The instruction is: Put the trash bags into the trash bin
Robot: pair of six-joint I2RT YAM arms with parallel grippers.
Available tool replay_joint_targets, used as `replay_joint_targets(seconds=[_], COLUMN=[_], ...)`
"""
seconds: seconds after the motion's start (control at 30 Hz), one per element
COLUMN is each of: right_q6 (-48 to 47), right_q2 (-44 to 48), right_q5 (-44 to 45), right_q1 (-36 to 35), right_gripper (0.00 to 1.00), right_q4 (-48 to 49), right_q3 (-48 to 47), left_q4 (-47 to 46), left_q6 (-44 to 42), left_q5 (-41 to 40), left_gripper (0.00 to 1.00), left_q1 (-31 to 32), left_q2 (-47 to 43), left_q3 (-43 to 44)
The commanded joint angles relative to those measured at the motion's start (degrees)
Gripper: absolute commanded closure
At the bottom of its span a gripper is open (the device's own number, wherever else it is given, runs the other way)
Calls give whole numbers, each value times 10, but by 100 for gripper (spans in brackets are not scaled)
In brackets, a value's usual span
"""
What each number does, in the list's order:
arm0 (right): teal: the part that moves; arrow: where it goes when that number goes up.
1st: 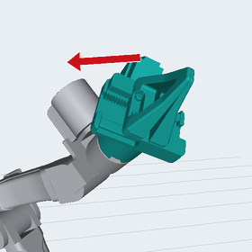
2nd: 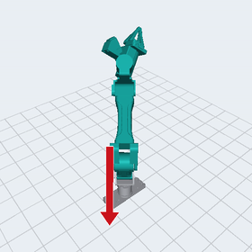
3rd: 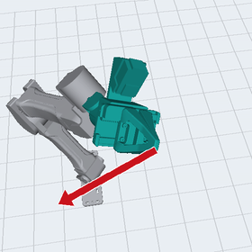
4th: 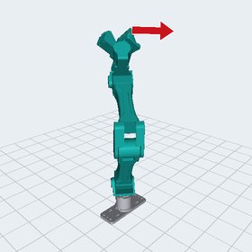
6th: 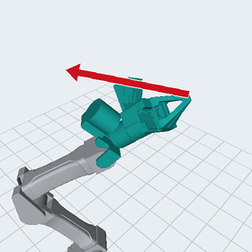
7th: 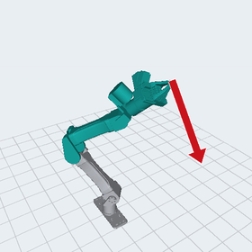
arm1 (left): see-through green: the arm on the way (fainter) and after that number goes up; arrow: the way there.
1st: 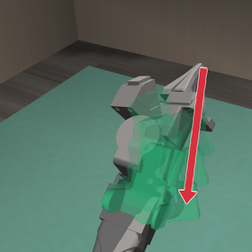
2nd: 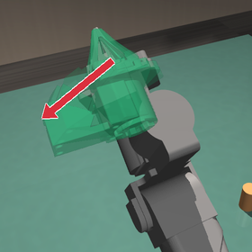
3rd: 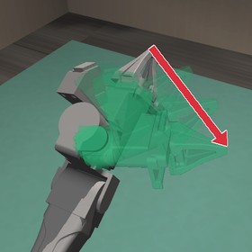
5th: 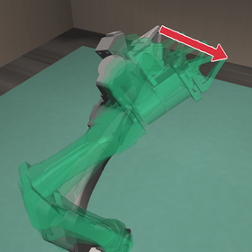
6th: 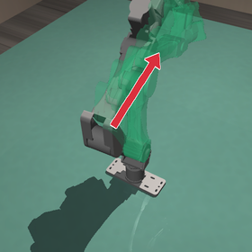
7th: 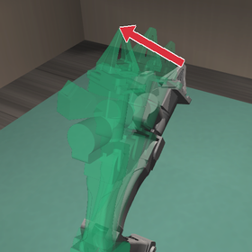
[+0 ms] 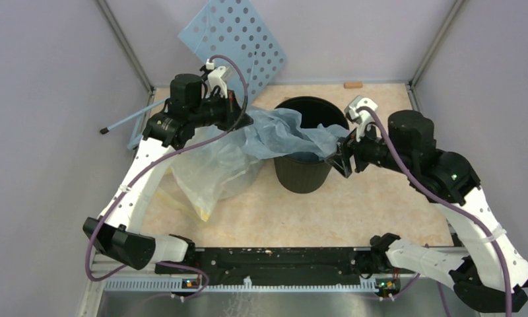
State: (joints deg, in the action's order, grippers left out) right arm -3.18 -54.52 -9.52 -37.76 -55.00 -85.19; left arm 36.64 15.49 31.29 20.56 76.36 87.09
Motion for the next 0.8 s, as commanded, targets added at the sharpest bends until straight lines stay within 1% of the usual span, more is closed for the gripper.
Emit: replay_joint_targets(seconds=[0.0, 0.1, 0.13, 0.3, 0.33, 0.37, 0.4, 0.47, 0.5, 0.57, 0.67, 0.77], right_q6=[17, 27, 27, 60, 66, 74, 87, 128, 152, 196, 262, 307], right_q2=[-1, -7, -9, -16, -17, -18, -19, -23, -22, -22, -25, -30], right_q5=[-8, 8, 18, 32, 32, 29, 24, -2, -22, -61, -77, -63], right_q1=[-5, -5, -6, -5, -5, -5, -6, -5, -5, -5, -5, -5], right_gripper=[37, 38, 43, 89, 94, 98, 100, 100, 100, 100, 100, 100], right_q4=[40, 69, 75, 103, 108, 112, 117, 142, 164, 223, 303, 360], right_q3=[35, 58, 59, 49, 45, 39, 31, 19, 19, 32, 59, 82], left_q4=[-31, -32, -32, -31, -32, -34, -35, -40, -47, -63, -83, -75], left_q6=[8, 8, 8, 4, 4, 5, 8, 25, 36, 63, 94, 120], left_q5=[19, 19, 19, 19, 20, 21, 22, 15, 12, -2, -35, -60], left_gripper=[97, 97, 97, 95, 94, 90, 82, 53, 43, 27, 8, 2], left_q1=[-3, -3, -3, -3, -3, -4, -4, -5, -4, -5, -6, -7], left_q2=[-11, -12, -12, -9, -8, -7, -7, -12, -16, -40, -85, -125], left_q3=[-6, -12, -12, -9, -9, -7, -6, -2, -5, -19, -58, -79])
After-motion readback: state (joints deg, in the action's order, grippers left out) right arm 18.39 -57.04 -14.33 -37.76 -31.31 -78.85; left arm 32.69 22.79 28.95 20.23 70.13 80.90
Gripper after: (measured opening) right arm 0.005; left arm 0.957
